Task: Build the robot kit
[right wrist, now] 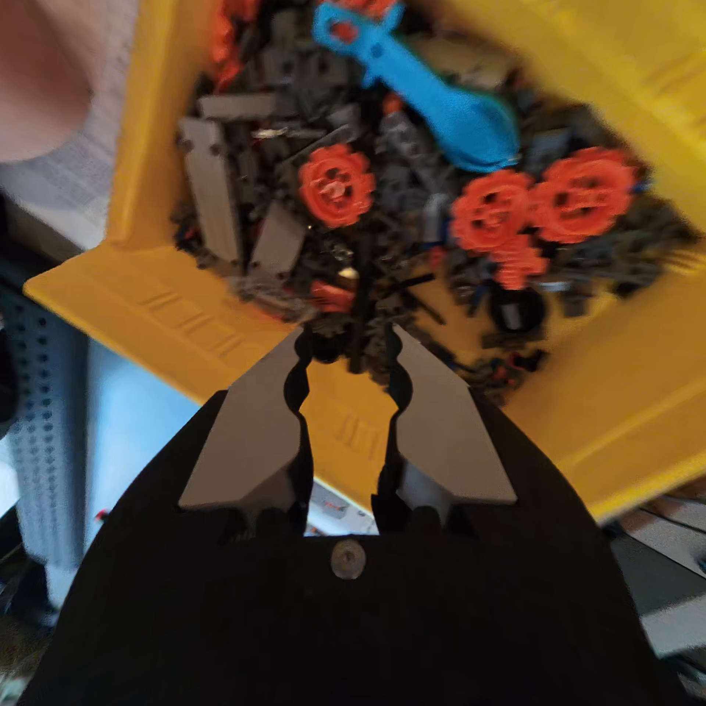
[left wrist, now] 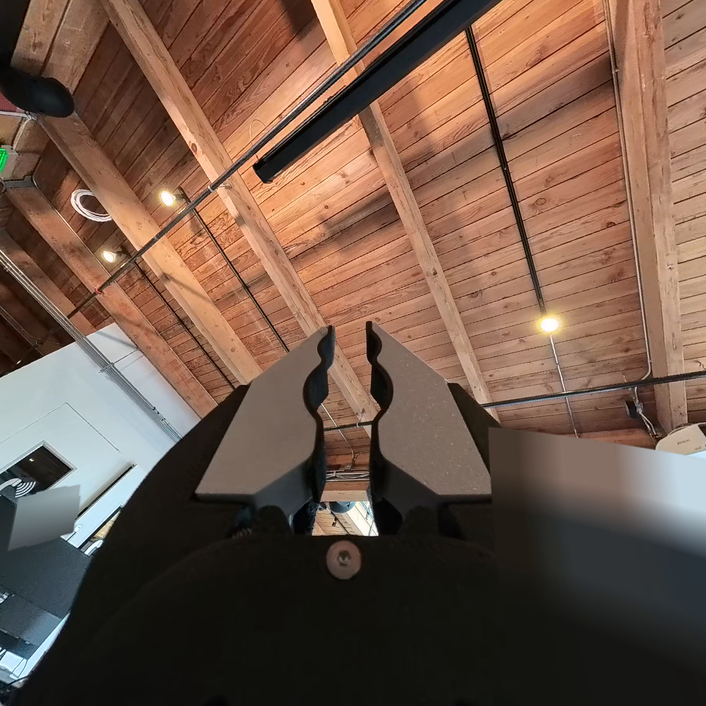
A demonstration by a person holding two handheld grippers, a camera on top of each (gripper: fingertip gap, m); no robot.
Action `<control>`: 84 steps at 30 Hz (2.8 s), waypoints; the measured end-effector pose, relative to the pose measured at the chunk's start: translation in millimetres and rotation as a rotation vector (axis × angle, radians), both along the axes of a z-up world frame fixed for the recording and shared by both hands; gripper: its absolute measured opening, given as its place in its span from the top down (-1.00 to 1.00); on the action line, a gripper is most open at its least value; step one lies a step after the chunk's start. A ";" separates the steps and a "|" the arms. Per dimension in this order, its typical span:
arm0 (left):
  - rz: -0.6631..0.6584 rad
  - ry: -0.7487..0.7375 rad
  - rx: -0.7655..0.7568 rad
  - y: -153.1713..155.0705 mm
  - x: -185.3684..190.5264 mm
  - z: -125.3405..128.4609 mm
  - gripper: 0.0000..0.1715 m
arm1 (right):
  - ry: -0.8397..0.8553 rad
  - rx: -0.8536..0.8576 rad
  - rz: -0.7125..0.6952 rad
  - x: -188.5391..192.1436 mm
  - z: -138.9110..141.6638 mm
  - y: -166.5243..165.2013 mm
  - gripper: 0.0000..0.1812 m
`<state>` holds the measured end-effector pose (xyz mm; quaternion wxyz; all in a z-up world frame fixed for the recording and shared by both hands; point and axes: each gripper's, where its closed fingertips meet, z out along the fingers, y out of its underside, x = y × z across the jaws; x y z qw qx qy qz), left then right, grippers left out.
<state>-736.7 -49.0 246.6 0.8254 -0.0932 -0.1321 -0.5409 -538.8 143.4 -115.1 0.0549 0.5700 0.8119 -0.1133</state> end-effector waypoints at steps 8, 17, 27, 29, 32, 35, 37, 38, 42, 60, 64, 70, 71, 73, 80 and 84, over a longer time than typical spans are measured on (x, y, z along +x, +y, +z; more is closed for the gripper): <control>-0.005 0.001 -0.004 2.5 0.4 -0.1 0.84 | 0.067 0.267 -0.139 -47.4 -41.4 79.2 -0.05; -0.004 0.001 -0.001 0.8 0.4 0.3 0.84 | -0.021 0.370 -0.104 -39.8 -59.3 80.9 0.75; -0.005 -0.001 0.001 0.3 -0.2 0.0 0.84 | -0.086 0.147 -0.177 -2.9 -30.3 61.3 0.94; -0.002 -0.002 0.001 0.0 -0.3 0.0 0.84 | -0.116 -0.031 -0.121 8.2 -19.3 26.4 0.93; 0.000 0.000 0.001 -0.3 0.4 0.4 0.84 | -0.137 -0.158 0.002 26.1 -5.8 -9.5 0.72; -0.001 0.003 0.001 0.2 1.8 0.7 0.84 | -0.063 -0.080 -0.032 13.3 -5.8 7.5 0.59; 0.000 0.006 -0.001 0.8 2.9 0.9 0.84 | 0.037 -0.012 -0.099 -11.0 -7.3 28.2 0.60; 0.000 0.006 -0.002 1.2 3.1 1.0 0.84 | 0.081 0.046 -0.107 -22.2 -9.4 39.8 0.55; -0.001 0.008 -0.006 3.2 4.0 1.0 0.84 | 0.133 0.131 -0.102 -56.3 -26.4 47.6 0.27; -0.002 0.001 0.000 0.6 0.8 -0.1 0.84 | -0.124 0.169 -0.234 -25.5 -51.4 64.1 0.70; -0.006 -0.003 0.000 1.2 -0.3 -0.7 0.85 | -0.138 0.050 -0.226 -6.4 -29.1 37.5 0.70; -0.001 -0.003 0.003 -0.8 -0.8 -0.6 0.84 | -0.221 -0.065 -0.019 38.3 -11.8 -18.1 0.63; 0.000 -0.003 0.004 -1.1 -0.7 -0.6 0.84 | -0.218 -0.026 0.000 39.4 -14.0 -13.6 0.62; 0.000 -0.002 0.005 -1.4 0.1 -0.3 0.84 | -0.149 0.021 -0.005 24.8 -17.8 -3.8 0.65; -0.002 0.002 -0.001 1.0 1.0 -0.2 0.84 | 0.033 0.243 -0.085 -42.7 -38.4 59.0 0.71; -0.003 0.003 0.000 1.0 1.3 -0.1 0.84 | 0.027 0.277 -0.048 -53.7 -55.7 64.1 0.77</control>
